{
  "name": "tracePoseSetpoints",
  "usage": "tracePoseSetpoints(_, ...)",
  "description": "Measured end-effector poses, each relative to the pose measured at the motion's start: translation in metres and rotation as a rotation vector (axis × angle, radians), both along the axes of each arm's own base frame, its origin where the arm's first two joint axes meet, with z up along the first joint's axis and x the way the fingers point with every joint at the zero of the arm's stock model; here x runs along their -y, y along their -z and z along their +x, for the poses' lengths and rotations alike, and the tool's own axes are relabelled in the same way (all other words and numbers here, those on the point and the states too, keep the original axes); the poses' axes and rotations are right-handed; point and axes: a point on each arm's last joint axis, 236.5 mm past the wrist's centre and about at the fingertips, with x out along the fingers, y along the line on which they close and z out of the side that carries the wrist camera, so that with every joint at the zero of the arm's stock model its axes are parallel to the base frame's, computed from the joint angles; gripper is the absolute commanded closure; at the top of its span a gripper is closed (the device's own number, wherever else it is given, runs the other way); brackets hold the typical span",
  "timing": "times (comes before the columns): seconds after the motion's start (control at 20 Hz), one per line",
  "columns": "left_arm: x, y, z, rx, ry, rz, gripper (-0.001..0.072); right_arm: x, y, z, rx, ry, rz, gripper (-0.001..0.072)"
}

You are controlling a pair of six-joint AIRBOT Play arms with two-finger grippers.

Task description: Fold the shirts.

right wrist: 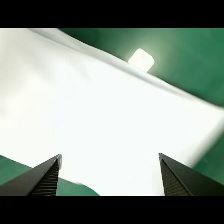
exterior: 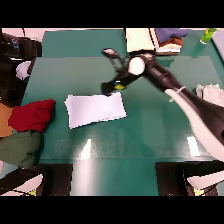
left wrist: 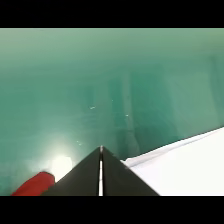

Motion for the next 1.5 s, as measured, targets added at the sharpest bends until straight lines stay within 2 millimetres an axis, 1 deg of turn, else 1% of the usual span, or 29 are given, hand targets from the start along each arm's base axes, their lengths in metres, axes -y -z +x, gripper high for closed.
tracePoseSetpoints(0.05, 0.002, 0.000, 0.000, 0.001, 0.004, -0.007, 0.0681, 0.022, 0.012, 0.000, -0.045, 0.038, -0.022, 0.0013)
tracePoseSetpoints(0.1, 0.004, -0.001, 0.000, 0.003, 0.009, -0.015, 0.0681, 0.038, 0.023, -0.002, -0.096, 0.075, -0.021, 0.0015)
tracePoseSetpoints(0.15, 0.006, 0.000, 0.000, 0.003, 0.013, -0.021, 0.0681, 0.048, 0.035, -0.005, -0.146, 0.107, -0.015, 0.0015)
tracePoseSetpoints(0.2, 0.006, 0.000, 0.001, 0.004, 0.015, -0.023, 0.0681, 0.055, 0.047, -0.009, -0.195, 0.130, -0.009, 0.0016)
tracePoseSetpoints(0.25, 0.007, 0.000, 0.001, 0.002, 0.016, -0.027, 0.0681, 0.057, 0.058, -0.012, -0.237, 0.151, 0.003, 0.0015)
tracePoseSetpoints(0.4, 0.009, 0.001, 0.001, 0.000, 0.020, -0.033, 0.0681, 0.046, 0.084, -0.018, -0.325, 0.177, 0.045, 0.0017)
tracePoseSetpoints(0.55, 0.010, 0.002, 0.001, -0.003, 0.022, -0.035, 0.0681, 0.023, 0.100, -0.018, -0.363, 0.167, 0.073, 0.0022)
tracePoseSetpoints(0.6, 0.010, 0.002, 0.000, -0.005, 0.022, -0.035, 0.0681, 0.016, 0.103, -0.017, -0.369, 0.160, 0.080, 0.0076)
tracePoseSetpoints(0.65, 0.010, 0.003, -0.001, -0.010, 0.022, -0.034, 0.0681, 0.008, 0.106, -0.017, -0.375, 0.151, 0.085, 0.0152)
tracePoseSetpoints(0.7, 0.010, 0.003, -0.001, -0.012, 0.023, -0.034, 0.0681, 0.000, 0.109, -0.018, -0.383, 0.141, 0.090, 0.0267)
tracePoseSetpoints(0.75, 0.010, 0.004, -0.002, -0.017, 0.023, -0.034, 0.0681, -0.007, 0.112, -0.019, -0.390, 0.129, 0.088, 0.0446)
tracePoseSetpoints(0.8, 0.010, 0.005, -0.002, -0.022, 0.024, -0.033, 0.0681, -0.011, 0.116, -0.020, -0.391, 0.119, 0.082, 0.0657)
tracePoseSetpoints(0.85, 0.010, 0.006, -0.003, -0.026, 0.024, -0.033, 0.0682, -0.014, 0.119, -0.021, -0.389, 0.108, 0.074, 0.0692)
tracePoseSetpoints(0.95, 0.011, 0.007, -0.004, -0.033, 0.027, -0.036, 0.0682, -0.015, 0.117, -0.019, -0.362, 0.091, 0.058, 0.0693)
tracePoseSetpoints(1.05, 0.019, 0.007, -0.007, -0.036, 0.047, -0.037, 0.0682, -0.007, 0.105, -0.007, -0.295, 0.087, 0.040, 0.0694)
tracePoseSetpoints(1.1, 0.026, 0.007, -0.008, -0.037, 0.066, -0.039, 0.0682, 0.001, 0.096, 0.002, -0.255, 0.096, 0.033, 0.0694)
tracePoseSetpoints(1.15, 0.036, 0.007, -0.010, -0.036, 0.090, -0.039, 0.0682, 0.015, 0.084, 0.012, -0.215, 0.110, 0.022, 0.0694)
tracePoseSetpoints(1.25, 0.058, 0.005, -0.014, -0.022, 0.143, -0.044, 0.0682, 0.052, 0.056, 0.035, -0.132, 0.164, 0.004, 0.0694)
tracePoseSetpoints(1.3, 0.069, 0.003, -0.016, -0.011, 0.169, -0.047, 0.0682, 0.077, 0.042, 0.046, -0.094, 0.200, -0.012, 0.0694)
tracePoseSetpoints(1.35, 0.080, 0.002, -0.019, -0.004, 0.196, -0.049, 0.0682, 0.107, 0.025, 0.057, -0.055, 0.250, -0.021, 0.0694)
tracePoseSetpoints(1.4, 0.090, 0.000, -0.021, 0.006, 0.220, -0.052, 0.0682, 0.139, 0.008, 0.068, -0.014, 0.307, -0.027, 0.0694)
tracePoseSetpoints(1.5, 0.108, -0.004, -0.027, 0.020, 0.265, -0.060, 0.0681, 0.208, -0.021, 0.082, 0.053, 0.424, -0.044, 0.0694)
